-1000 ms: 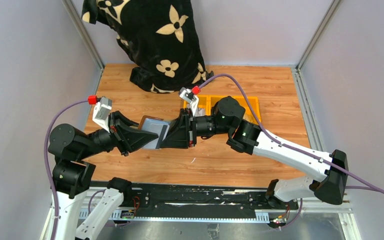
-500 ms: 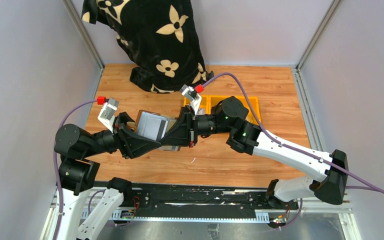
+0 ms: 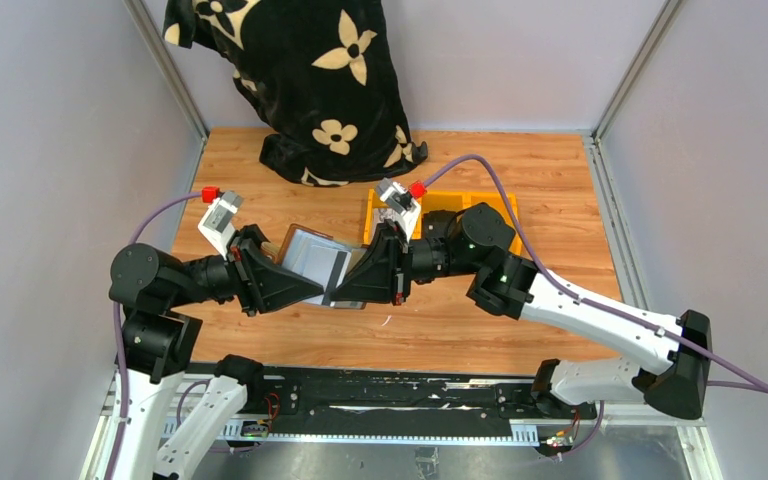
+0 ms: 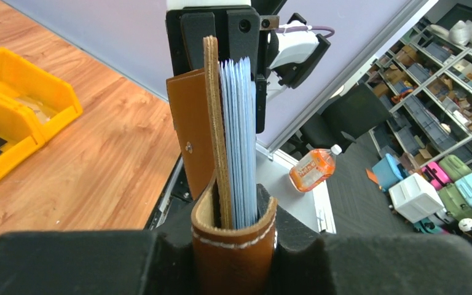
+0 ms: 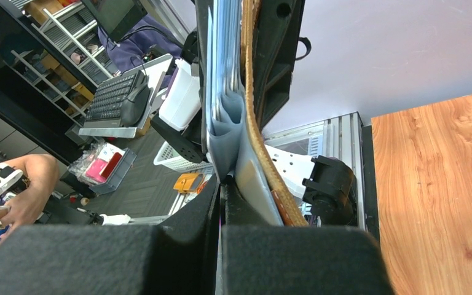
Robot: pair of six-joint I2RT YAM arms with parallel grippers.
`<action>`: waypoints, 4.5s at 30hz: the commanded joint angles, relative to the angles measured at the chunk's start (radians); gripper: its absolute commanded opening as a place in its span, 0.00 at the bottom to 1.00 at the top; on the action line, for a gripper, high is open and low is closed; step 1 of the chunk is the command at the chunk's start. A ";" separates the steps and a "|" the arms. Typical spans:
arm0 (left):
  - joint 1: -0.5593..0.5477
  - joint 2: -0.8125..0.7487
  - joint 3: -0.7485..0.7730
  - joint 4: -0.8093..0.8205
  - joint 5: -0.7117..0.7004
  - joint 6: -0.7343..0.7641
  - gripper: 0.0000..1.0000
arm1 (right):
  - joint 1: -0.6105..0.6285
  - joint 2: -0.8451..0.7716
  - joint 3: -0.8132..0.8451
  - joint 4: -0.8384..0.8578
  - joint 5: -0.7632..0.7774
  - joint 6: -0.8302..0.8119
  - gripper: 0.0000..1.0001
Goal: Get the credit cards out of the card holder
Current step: Remove the credit card from the card holder, then place the credit card in the storage box.
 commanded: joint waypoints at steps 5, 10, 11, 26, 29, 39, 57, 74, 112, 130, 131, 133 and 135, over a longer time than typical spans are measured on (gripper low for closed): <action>-0.007 0.012 0.047 0.040 0.016 -0.018 0.18 | 0.013 -0.060 -0.038 0.007 -0.017 -0.037 0.01; -0.008 0.012 0.046 0.035 0.010 -0.010 0.15 | 0.013 -0.069 -0.013 0.024 -0.004 -0.031 0.26; -0.007 0.012 0.045 0.035 0.009 -0.010 0.15 | 0.013 -0.068 -0.006 0.033 0.000 -0.024 0.29; -0.008 0.004 0.057 0.003 -0.004 0.011 0.27 | 0.013 -0.066 -0.020 0.118 0.037 0.024 0.00; -0.007 0.008 0.065 0.004 -0.006 0.011 0.29 | 0.012 -0.089 -0.066 0.123 0.044 0.018 0.00; -0.008 0.009 0.071 0.006 -0.015 0.015 0.16 | 0.013 -0.106 -0.111 0.132 0.044 0.027 0.00; -0.008 0.007 0.087 -0.012 -0.036 0.027 0.05 | 0.013 -0.158 -0.238 0.299 0.114 0.066 0.00; -0.007 0.008 0.113 -0.128 -0.074 0.156 0.00 | 0.012 -0.110 -0.137 0.251 0.128 0.068 0.13; -0.007 0.064 0.295 -0.584 -0.191 0.665 0.00 | -0.594 -0.114 -0.170 -0.552 0.154 -0.162 0.00; -0.008 0.005 0.277 -0.606 -0.119 0.703 0.00 | -0.504 0.730 0.438 -0.813 0.447 -0.247 0.00; -0.007 0.003 0.277 -0.607 -0.118 0.705 0.00 | -0.496 0.744 0.449 -0.813 0.456 -0.245 0.00; -0.008 0.002 0.275 -0.609 -0.115 0.709 0.00 | -0.478 0.783 0.482 -0.820 0.481 -0.242 0.00; -0.008 0.001 0.273 -0.610 -0.109 0.708 0.00 | -0.466 0.831 0.523 -0.835 0.508 -0.239 0.00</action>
